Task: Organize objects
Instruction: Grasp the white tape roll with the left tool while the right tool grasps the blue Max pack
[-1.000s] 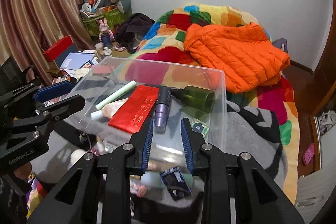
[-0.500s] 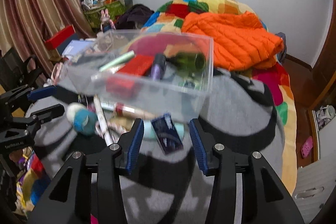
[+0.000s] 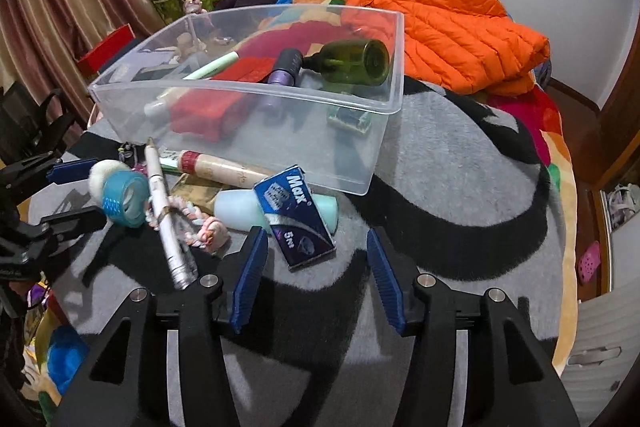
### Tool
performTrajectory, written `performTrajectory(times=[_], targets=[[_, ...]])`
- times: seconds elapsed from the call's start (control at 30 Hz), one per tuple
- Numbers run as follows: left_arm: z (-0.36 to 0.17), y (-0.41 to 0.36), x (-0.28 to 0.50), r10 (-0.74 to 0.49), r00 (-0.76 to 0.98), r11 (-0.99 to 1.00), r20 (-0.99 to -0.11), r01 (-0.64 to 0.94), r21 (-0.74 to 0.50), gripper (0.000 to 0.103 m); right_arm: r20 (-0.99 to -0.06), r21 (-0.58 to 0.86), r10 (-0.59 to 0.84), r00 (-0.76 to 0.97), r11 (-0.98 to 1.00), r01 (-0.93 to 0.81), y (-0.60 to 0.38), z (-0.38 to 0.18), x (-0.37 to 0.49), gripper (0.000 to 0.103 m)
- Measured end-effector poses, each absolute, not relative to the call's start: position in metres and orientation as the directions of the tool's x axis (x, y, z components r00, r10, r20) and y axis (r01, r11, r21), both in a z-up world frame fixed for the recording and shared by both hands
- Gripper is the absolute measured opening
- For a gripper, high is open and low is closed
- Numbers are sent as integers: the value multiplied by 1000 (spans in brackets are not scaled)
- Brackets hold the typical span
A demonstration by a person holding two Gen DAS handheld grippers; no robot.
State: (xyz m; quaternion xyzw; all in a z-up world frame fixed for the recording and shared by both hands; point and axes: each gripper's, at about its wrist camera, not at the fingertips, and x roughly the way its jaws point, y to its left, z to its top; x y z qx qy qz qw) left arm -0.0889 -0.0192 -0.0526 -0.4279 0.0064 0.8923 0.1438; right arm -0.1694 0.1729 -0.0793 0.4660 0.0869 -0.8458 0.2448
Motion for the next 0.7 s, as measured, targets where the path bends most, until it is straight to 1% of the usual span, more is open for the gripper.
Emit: performTrajectory(times=[0.07,0.17,0.2,0.23,0.27,0.3,0.33,0.4,0.43,0.5,0.6,0.7], targets=[[-53,-14,-94,238,-591,-959,-771,-270,-89,68,-832,87,-339,-439,-861,500,171,-82,-171,48],[-54,-12,-99,247,-585,-955,-773,-280,-93,67,-827,105,-359,-433,-854,509,170,-84,-169,48],[-54,-11,-98,246,-587,-955,-771,-282,-90,65,-824,107,-362,-436,-854,508,170,-83,-168,47],[-55,-11,-98,246,-589,-955,-769,-284,-88,58,-819,106,-365,-443,-855,508,171,-83,-167,46],[-55,-11,-96,246,-592,-955,-768,-285,-86,55,-817,107,-368,-444,-853,510,170,-83,-165,40],[-55,-12,-95,247,-592,-955,-767,-285,-87,50,-817,111,-372,-442,-852,512,170,-83,-164,33],[-56,-12,-93,248,-593,-955,-766,-282,-91,42,-816,114,-374,-440,-851,512,171,-83,-163,31],[-55,-13,-91,233,-601,-960,-765,-268,-82,35,-813,111,-371,-447,-855,507,172,-83,-161,27],[-55,-13,-90,228,-604,-962,-764,-263,-79,33,-811,112,-373,-452,-856,505,173,-82,-160,26],[-53,-15,-85,204,-620,-969,-757,-240,-65,30,-805,116,-374,-461,-860,496,175,-81,-158,26],[-48,-16,-77,146,-652,-980,-744,-198,-20,28,-792,113,-372,-484,-869,482,179,-76,-154,26],[-41,-19,-67,115,-680,-986,-724,-170,3,27,-779,112,-375,-503,-872,476,183,-71,-149,26]])
